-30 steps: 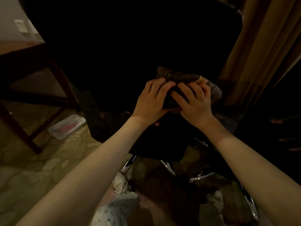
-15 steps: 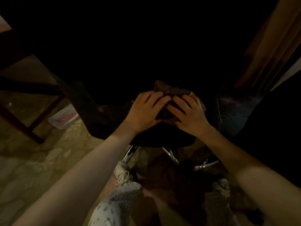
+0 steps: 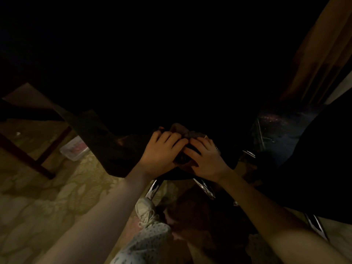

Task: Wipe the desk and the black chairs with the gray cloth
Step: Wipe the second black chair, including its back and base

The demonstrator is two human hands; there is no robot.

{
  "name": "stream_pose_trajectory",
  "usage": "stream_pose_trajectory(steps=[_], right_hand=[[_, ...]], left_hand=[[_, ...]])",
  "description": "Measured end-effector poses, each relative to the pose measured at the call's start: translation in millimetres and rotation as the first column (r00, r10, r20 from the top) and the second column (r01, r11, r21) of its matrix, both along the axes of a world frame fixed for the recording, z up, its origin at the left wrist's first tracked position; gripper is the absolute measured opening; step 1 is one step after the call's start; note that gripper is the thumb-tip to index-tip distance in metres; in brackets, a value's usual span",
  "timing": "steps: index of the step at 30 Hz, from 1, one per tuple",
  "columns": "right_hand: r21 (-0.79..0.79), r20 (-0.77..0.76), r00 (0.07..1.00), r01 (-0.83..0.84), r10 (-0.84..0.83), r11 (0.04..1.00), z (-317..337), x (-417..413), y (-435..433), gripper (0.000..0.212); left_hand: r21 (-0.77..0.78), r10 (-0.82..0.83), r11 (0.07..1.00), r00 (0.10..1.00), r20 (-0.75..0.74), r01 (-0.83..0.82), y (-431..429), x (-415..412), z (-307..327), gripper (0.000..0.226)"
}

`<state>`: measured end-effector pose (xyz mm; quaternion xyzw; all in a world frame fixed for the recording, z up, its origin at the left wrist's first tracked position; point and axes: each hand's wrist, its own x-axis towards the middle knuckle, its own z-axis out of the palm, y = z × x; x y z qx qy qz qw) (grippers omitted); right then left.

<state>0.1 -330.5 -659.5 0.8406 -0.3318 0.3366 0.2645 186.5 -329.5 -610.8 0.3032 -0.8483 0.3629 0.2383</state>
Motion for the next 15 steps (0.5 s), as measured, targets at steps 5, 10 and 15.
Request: stream_pose_trajectory(steps=[5, 10, 15], right_hand=[[0.246, 0.005, 1.0, -0.002, 0.001, 0.969, -2.5, 5.0, 12.4, 0.052], [0.09, 0.188, 0.982, -0.029, 0.012, 0.996, 32.4, -27.9, 25.7, 0.045], [-0.078, 0.236, 0.955, 0.202, -0.179, 0.976, 86.8, -84.5, 31.3, 0.051]], left_hand=[[0.167, 0.115, 0.981, 0.991, -0.063, -0.103, 16.2, -7.0, -8.4, 0.044], [0.184, 0.031, 0.983, 0.992, -0.126, -0.007, 22.3, -43.7, 32.2, 0.048], [0.093, -0.161, 0.979, 0.971, -0.178, 0.18, 21.3, -104.6, 98.8, 0.047]])
